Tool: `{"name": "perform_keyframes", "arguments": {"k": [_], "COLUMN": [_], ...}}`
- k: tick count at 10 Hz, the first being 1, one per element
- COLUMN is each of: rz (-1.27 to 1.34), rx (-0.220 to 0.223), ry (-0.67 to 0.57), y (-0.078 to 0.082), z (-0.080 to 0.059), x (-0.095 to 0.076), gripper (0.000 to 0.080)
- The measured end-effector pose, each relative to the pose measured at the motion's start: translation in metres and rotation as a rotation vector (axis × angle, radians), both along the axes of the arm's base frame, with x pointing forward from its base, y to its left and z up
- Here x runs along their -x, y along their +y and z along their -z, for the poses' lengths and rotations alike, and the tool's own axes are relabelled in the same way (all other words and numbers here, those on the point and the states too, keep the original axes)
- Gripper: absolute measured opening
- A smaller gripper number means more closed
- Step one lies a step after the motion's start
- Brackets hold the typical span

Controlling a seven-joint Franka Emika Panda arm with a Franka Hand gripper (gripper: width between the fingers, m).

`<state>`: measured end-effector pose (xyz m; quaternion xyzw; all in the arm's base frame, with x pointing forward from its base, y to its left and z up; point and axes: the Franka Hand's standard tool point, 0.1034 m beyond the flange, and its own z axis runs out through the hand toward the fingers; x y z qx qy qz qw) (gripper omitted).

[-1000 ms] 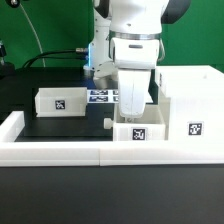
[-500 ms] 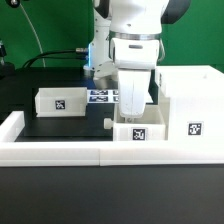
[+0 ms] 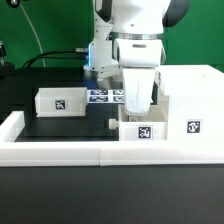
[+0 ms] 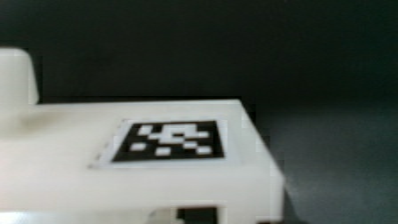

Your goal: Assemble drawer

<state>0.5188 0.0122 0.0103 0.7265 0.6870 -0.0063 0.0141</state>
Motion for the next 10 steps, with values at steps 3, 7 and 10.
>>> {"name": "perform_keyframes", "arguments": {"k": [3, 7, 10], "rz": [0.002, -0.005, 0.030], "rx": [0.000, 0.002, -0.005], "ry": [0.000, 0.004, -0.021], "y": [-0.0002, 0.0033, 0.0047], "z": [0.0001, 0.0000, -0.0002], "x": [0.0000, -0.0019, -0.0039], "gripper": [0.0041, 0.0041, 0.0041]}}
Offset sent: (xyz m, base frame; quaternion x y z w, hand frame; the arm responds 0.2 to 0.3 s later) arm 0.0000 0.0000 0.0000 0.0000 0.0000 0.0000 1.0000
